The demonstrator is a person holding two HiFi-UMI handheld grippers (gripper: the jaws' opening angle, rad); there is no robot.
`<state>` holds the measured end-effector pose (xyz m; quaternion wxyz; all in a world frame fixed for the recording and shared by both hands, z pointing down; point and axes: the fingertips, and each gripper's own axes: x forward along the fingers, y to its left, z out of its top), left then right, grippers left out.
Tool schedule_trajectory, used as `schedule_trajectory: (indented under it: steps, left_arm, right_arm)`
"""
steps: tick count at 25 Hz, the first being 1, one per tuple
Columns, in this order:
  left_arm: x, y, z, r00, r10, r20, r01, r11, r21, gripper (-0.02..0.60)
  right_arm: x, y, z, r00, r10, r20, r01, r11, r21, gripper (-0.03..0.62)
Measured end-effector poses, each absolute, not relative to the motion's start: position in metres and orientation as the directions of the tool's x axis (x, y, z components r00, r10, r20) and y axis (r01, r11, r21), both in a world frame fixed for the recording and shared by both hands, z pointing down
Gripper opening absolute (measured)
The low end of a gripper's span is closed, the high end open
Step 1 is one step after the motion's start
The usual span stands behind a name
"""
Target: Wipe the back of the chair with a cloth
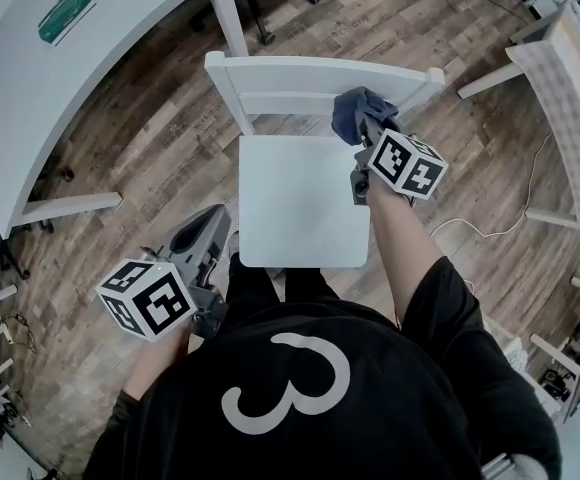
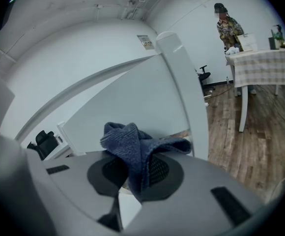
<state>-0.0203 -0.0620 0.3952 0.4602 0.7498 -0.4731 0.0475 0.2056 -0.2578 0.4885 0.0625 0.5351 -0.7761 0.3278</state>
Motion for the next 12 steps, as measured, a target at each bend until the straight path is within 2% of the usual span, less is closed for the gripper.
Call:
schedule_trajectory:
  steps: [7, 12]
  left_arm:
    - [0.01, -0.061, 0.393, 0.559, -0.655, 0.509, -0.754, -0.148, 0.64, 0.014]
    - [0.021, -0.057, 0.394, 0.56, -0.651, 0.513, -0.758, -0.151, 0.635, 0.014]
  right_arm:
    - [0.257, -0.26, 0.486, -0.38, -0.813, 0.441, -0.878, 0.167, -0.449, 0.049]
    - [0.272, -0.26, 0.488, -0.408, -0.811, 0.419, -0.842, 0.157, -0.517, 0.049]
